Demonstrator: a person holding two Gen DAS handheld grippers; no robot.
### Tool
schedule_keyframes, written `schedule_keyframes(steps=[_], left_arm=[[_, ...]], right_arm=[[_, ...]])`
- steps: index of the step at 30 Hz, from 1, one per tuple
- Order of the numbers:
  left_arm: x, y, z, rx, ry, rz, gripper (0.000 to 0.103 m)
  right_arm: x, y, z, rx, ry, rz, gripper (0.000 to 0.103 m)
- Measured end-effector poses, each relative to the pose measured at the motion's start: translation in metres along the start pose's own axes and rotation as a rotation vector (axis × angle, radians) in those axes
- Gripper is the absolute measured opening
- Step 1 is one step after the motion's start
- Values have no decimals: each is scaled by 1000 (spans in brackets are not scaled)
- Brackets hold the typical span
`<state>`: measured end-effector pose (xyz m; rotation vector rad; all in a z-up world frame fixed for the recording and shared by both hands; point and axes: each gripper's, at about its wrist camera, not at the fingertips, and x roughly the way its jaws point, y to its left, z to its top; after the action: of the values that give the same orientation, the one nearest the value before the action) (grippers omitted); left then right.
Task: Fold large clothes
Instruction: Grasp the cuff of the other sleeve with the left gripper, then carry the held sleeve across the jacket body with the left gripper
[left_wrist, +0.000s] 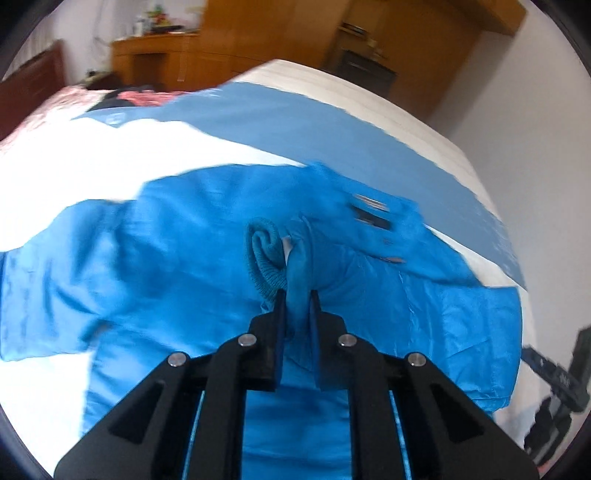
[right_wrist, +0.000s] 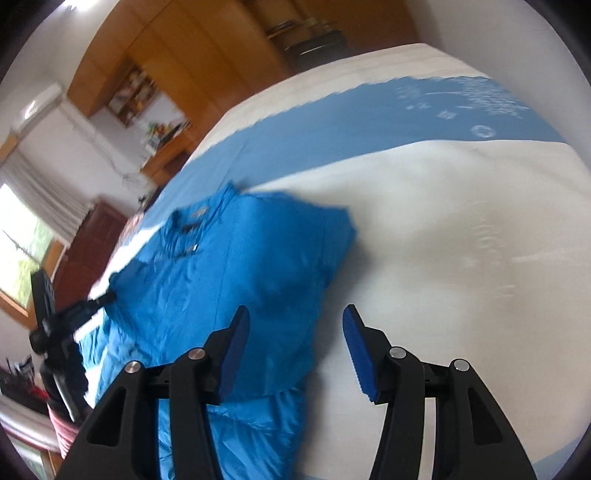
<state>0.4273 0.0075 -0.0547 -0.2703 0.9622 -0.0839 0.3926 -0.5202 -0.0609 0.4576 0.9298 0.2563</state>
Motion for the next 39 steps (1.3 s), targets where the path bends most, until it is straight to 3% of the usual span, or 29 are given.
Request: schedule_keyframes(steps=[4, 8, 11, 15, 17, 19, 21, 24, 28, 33, 39], left_arm=[[3, 24, 4, -23, -11, 93, 11], [23, 39, 1, -31, 37, 128, 19], [37, 48, -3, -46, 60, 118, 25], [34, 58, -1, -92, 69, 76, 27], [18, 59, 1, -111, 46, 93, 26], [-9, 45, 2, -68, -35, 131, 25], [-24, 27, 2, -24, -54, 90, 26], [-23, -8, 2, 45, -15, 12, 28], [10, -41, -6, 136, 56, 21, 29], [55, -32, -21, 157, 142, 15, 29], [58, -14, -26, 136, 112, -63, 29]], right_arm=[[18, 16, -8, -53, 34, -29, 53], [39, 16, -15, -68, 83, -106, 53], [48, 7, -18, -31, 120, -103, 53], [48, 7, -20, -41, 115, -113, 54], [37, 9, -17, -26, 100, -99, 54], [17, 18, -11, -33, 49, -90, 54], [5, 30, -5, -48, 20, -95, 54], [7, 54, -1, -67, 35, -89, 54], [36, 77, -1, -78, 76, -113, 54], [67, 77, -14, -115, 107, -188, 52], [80, 72, -26, -145, 104, -184, 52]])
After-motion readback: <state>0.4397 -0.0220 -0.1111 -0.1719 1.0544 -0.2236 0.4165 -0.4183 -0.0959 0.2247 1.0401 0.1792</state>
